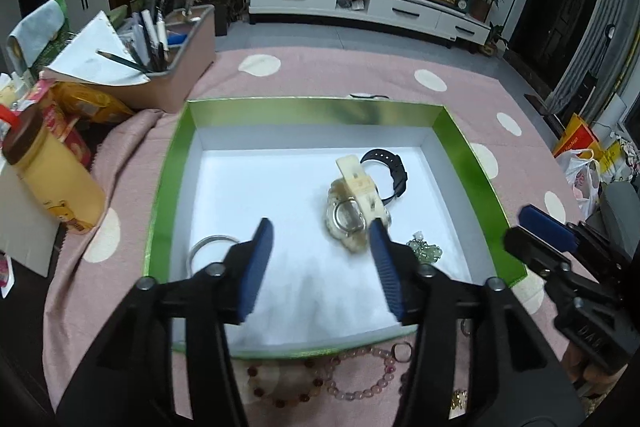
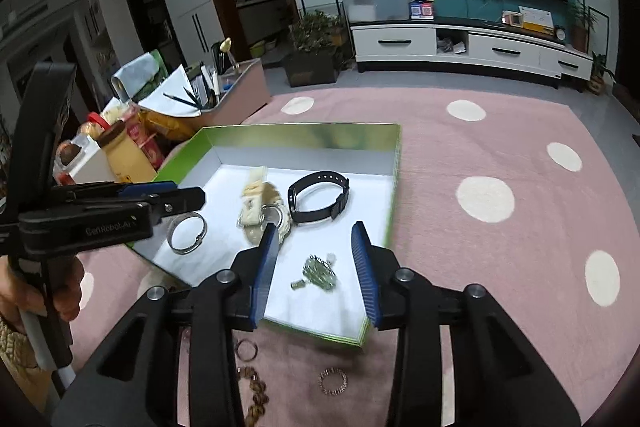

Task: Organize jewelry
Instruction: 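Carry the white watch and jade pendant into the green box and release both, then withdraw both tools from the box toward the bracelets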

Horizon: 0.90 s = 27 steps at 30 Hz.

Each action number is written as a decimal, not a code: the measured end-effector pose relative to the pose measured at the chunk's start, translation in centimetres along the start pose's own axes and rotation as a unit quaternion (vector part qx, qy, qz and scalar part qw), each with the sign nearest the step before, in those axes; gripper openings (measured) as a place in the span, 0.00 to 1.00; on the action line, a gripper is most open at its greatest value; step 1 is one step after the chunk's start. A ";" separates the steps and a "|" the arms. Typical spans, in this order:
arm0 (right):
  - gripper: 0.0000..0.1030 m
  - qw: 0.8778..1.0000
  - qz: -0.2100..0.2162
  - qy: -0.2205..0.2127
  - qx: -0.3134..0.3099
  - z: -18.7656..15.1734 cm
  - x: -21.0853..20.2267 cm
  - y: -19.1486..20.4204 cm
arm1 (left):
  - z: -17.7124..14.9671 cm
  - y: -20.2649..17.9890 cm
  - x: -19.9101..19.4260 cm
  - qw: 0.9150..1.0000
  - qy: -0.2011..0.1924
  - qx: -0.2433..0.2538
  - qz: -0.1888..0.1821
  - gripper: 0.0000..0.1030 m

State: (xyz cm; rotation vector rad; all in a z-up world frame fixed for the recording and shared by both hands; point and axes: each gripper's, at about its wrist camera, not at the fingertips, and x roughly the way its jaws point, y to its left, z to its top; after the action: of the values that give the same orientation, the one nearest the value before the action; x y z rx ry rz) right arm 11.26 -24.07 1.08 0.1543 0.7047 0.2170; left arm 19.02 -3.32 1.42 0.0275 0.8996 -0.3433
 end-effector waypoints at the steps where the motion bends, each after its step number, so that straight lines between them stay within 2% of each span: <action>1: 0.37 1.000 -0.001 -0.002 0.002 -0.3 -0.6 -0.2 | -0.3 0.1 -0.6 1.000 -0.005 -0.001 0.002 0.56; 7: 0.37 1.000 -0.002 -0.003 0.012 -2.5 -3.6 -0.6 | -2.2 1.0 -3.4 1.000 -0.017 -0.011 0.021 0.71; 17: 0.37 1.000 0.005 0.009 0.021 -6.1 -6.6 0.0 | -7.0 3.0 -7.1 0.998 -0.016 -0.041 0.049 0.75; 27: 0.37 0.999 0.018 0.034 0.018 -9.2 -7.5 1.4 | -11.7 4.6 -8.8 0.996 -0.002 -0.076 0.050 0.77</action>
State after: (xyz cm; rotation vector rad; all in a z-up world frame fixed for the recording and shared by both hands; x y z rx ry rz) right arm -0.54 -23.98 -0.86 0.1945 0.7752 0.2441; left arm 6.52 5.44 0.32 -0.0683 0.9141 -0.1821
